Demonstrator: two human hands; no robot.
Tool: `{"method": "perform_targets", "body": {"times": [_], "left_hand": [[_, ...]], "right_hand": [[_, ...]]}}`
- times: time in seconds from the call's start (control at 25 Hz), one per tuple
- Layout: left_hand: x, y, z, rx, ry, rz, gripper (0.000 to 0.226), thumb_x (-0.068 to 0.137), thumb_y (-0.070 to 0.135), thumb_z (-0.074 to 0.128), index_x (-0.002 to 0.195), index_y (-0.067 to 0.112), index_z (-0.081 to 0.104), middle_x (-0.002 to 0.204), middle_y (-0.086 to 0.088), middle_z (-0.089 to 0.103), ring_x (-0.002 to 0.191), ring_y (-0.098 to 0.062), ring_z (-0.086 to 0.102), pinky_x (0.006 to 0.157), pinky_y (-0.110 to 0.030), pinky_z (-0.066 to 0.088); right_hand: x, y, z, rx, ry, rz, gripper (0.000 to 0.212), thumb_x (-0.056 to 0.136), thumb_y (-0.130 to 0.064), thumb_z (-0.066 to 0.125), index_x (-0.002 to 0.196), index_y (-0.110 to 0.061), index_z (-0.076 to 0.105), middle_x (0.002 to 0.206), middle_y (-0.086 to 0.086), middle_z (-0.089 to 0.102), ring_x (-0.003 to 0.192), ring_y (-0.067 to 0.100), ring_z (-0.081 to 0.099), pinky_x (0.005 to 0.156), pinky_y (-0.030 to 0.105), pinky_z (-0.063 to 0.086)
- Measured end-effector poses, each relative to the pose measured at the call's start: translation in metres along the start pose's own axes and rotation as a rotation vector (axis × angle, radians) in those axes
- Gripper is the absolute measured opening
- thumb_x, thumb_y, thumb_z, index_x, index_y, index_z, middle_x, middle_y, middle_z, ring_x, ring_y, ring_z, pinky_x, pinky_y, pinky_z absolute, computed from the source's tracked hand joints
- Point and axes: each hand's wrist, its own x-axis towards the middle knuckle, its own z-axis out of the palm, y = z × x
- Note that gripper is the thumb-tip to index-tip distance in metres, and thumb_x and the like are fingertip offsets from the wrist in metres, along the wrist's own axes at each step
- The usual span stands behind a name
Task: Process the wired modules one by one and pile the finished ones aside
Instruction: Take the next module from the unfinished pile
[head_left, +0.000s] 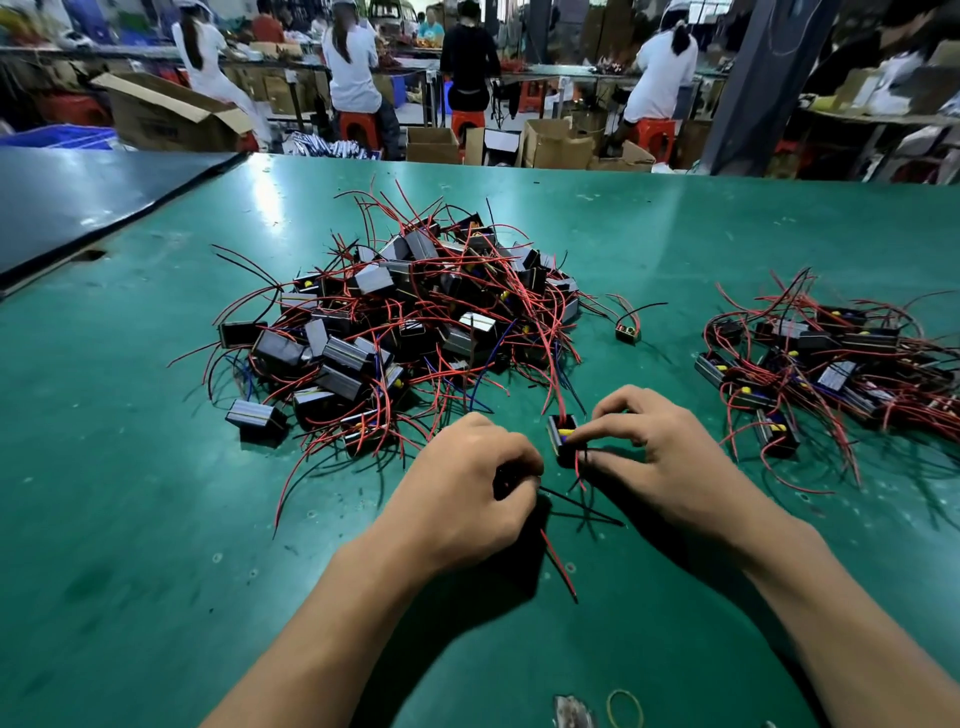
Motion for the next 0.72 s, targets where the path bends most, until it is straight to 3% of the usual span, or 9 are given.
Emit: {"method": "perform_targets", "body": {"times": [0.12,0.24,0.36,0.52,0.72], "left_hand": [[-0.001,0.002,0.002,0.057,-0.016,0.028,0.008,0.086,0.022,0.066,0.086,0.018,0.073,0.08,0.004,0.068,0.088,-0.018,0.053,0.08,-0.034,0.045],[-0.001,0.002,0.002,0.14,0.025,-0.013,0.01,0.088,0.023,0.062,0.085,0.017,0.069,0.08,0.004,0.067,0.087,-0.019,0.052,0.078,-0.036,0.045],[-0.001,0.002,0.001,0.215,0.099,-0.148,0.011,0.087,0.026,0.059,0.087,0.018,0.066,0.083,0.004,0.066,0.089,-0.018,0.052,0.077,-0.035,0.044],[0.0,0.002,-0.002,0.282,0.168,-0.315,0.018,0.089,0.029,0.055,0.099,0.02,0.067,0.093,0.004,0.067,0.095,-0.019,0.056,0.077,-0.034,0.047],[0.003,0.002,0.0,0.394,-0.023,-0.235,0.028,0.093,0.035,0.048,0.106,0.02,0.067,0.096,0.004,0.067,0.096,-0.02,0.045,0.083,-0.035,0.045]], "right_hand": [[0.0,0.004,-0.002,-0.024,0.032,0.031,0.016,0.085,-0.028,0.078,0.098,-0.037,0.078,0.097,-0.014,0.058,0.098,0.007,0.054,0.086,0.029,0.043],[0.002,0.004,0.0,-0.033,0.051,0.02,0.012,0.084,-0.024,0.079,0.095,-0.029,0.078,0.101,-0.01,0.06,0.103,0.012,0.054,0.092,0.029,0.041],[0.003,0.003,-0.004,-0.048,0.079,-0.002,0.007,0.081,-0.023,0.083,0.082,-0.023,0.076,0.099,-0.012,0.066,0.102,0.015,0.053,0.095,0.037,0.042],[0.001,0.002,-0.01,-0.143,0.047,-0.027,0.015,0.077,-0.027,0.086,0.074,-0.027,0.072,0.084,-0.016,0.068,0.09,0.018,0.054,0.085,0.048,0.042],[0.0,-0.003,-0.009,-0.162,0.012,-0.059,0.015,0.081,-0.044,0.079,0.079,-0.031,0.072,0.079,-0.019,0.066,0.085,0.008,0.052,0.081,0.037,0.032]]}}
